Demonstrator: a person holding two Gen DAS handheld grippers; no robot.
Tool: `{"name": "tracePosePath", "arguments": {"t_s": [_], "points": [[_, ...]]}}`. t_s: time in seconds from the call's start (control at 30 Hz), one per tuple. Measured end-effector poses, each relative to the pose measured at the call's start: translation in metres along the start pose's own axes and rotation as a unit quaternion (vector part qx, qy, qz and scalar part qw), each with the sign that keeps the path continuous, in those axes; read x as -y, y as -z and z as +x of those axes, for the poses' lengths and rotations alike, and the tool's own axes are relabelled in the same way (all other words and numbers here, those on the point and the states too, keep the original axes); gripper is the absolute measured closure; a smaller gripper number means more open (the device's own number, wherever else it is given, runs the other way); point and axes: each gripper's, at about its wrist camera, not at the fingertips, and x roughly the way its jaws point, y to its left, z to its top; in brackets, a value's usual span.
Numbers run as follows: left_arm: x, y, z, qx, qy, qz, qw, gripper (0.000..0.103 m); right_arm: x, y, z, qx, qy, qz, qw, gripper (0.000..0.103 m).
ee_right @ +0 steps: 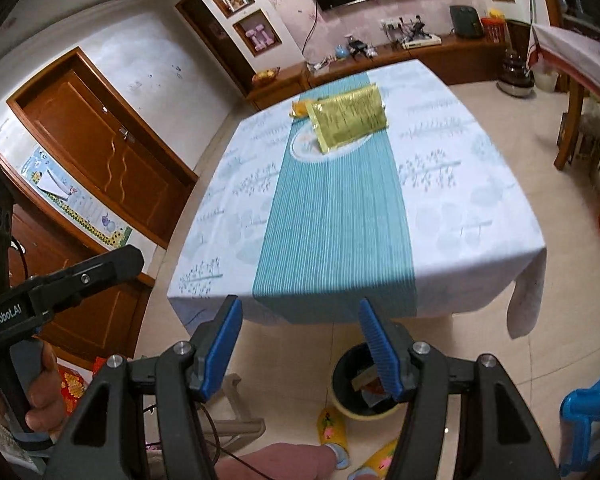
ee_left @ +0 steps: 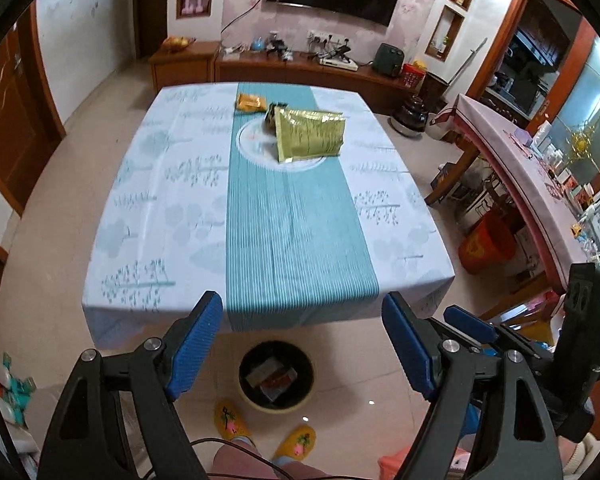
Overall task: Collect trash
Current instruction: 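Move both tools back over the table toward the remaining trash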
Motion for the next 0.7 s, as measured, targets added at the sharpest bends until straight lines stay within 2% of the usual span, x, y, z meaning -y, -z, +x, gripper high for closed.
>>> {"name": "tracePosePath", "arguments": {"t_s": [0.17, 0.37, 0.53, 0.7], "points": [[0.002, -0.025, 0.007, 0.014, -0.02, 0.021, 0.9995, 0.023, 0.006, -0.019, -0.001, 0.007, 0.003, 0.011, 1.0, 0.042], [-0.012, -0.07, 0.034, 0.025, -0.044, 0.058, 0.997, 0.023, 0.015, -0.055, 0.019, 0.004, 0.023, 0.036, 0.999, 0.042], [-0.035, -0.134, 0.072, 0.038, -0.053, 0.111, 0.9916, 0.023, 0.025, -0.103, 0.059, -0.007, 0.053, 0.084, 0.995, 0.031], [-0.071, -0.211, 0.12, 0.03, -0.043, 0.143, 0.9883, 0.023, 0.044, -0.162, 0.119, -0.036, 0.072, 0.187, 0.979, 0.03]]}}
